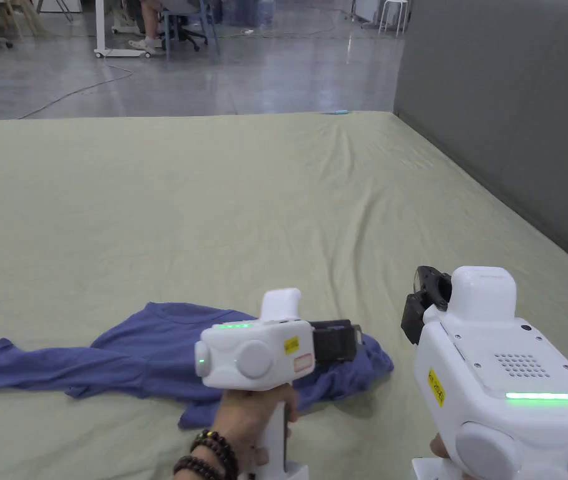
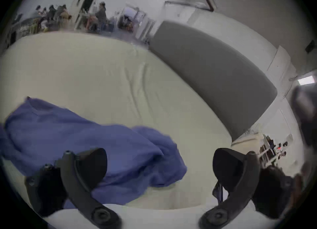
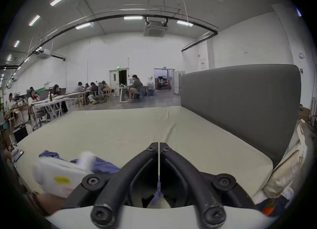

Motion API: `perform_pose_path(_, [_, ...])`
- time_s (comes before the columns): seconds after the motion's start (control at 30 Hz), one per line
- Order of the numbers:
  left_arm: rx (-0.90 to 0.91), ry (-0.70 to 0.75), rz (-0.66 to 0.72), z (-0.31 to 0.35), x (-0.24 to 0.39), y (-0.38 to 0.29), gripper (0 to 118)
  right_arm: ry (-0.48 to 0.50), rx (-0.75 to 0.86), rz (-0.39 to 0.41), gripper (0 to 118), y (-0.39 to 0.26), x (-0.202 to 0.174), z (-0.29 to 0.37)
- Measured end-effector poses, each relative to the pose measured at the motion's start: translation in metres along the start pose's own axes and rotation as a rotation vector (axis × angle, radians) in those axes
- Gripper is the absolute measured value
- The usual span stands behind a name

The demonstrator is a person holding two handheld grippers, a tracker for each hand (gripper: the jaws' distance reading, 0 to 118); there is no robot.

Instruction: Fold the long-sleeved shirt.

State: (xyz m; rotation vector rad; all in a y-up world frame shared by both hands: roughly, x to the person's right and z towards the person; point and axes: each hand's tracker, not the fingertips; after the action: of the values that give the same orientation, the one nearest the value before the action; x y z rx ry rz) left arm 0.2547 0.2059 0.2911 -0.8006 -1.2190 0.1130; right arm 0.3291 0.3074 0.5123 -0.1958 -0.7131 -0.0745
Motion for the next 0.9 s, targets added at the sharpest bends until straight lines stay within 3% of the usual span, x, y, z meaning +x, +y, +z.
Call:
perform_pose_path(0.1, [0.153, 0.102, -0.052, 0.071, -0.008, 0.008, 118, 0.037, -0.087, 0.024, 0, -0.002, -0.007, -0.006])
perform_pose_path(0.23, [0.285, 0.410, -0.134, 0.163, -0.008, -0.007, 118, 0.023, -0.114, 0.026, 0, -0.009, -0.021, -0.009])
perform_pose_path(0.27, [0.318, 0.483, -0.182, 0.183, -0.006, -0.019, 111, 0.023, -0.116, 0.030, 0, -0.011, -0.025, -0.008])
perform_pose_path(0.3, [0.350, 0.556, -0.220, 0.197, -0.005, -0.028, 74, 0.025, -0.124, 0.033, 0, -0.012, -0.027, -0.007])
perform_pose_path(0.33, [0.404, 0.614, -0.260, 0.212, -0.004, -0.041, 19, 0.037, -0.137, 0.035, 0, -0.014, -0.029, -0.006])
perform_pose_path(0.37, [0.370, 0.690, -0.224, 0.220, -0.007, -0.050, 0, 0.045, -0.148, 0.034, 0, -0.015, -0.031, -0.006])
perform_pose_path(0.4, [0.364, 0.709, -0.177, 0.230, -0.012, -0.056, 0, 0.049, -0.152, 0.034, 0, -0.016, -0.034, -0.005])
perform_pose_path(0.47, [0.337, 0.611, -0.086, 0.247, -0.024, -0.065, 0, 0.061, -0.153, 0.034, 0, -0.017, -0.038, -0.001])
perform_pose_path(0.57, [0.305, 0.705, -0.159, 0.248, -0.033, -0.067, 0, 0.081, -0.156, 0.030, 0, -0.014, -0.043, 0.001])
perform_pose_path(0.73, [0.312, 0.637, -0.122, 0.247, -0.036, -0.051, 0, 0.102, -0.150, 0.032, 0, -0.011, -0.049, 0.004])
perform_pose_path(0.87, [0.206, 0.569, -0.099, 0.223, -0.051, -0.004, 0, 0.107, -0.160, 0.042, 0, -0.012, -0.049, 0.001])
perform_pose_path(0.9, [0.229, 0.577, -0.108, 0.214, -0.058, 0.010, 7, 0.110, -0.162, 0.045, 0, -0.014, -0.047, -0.001])
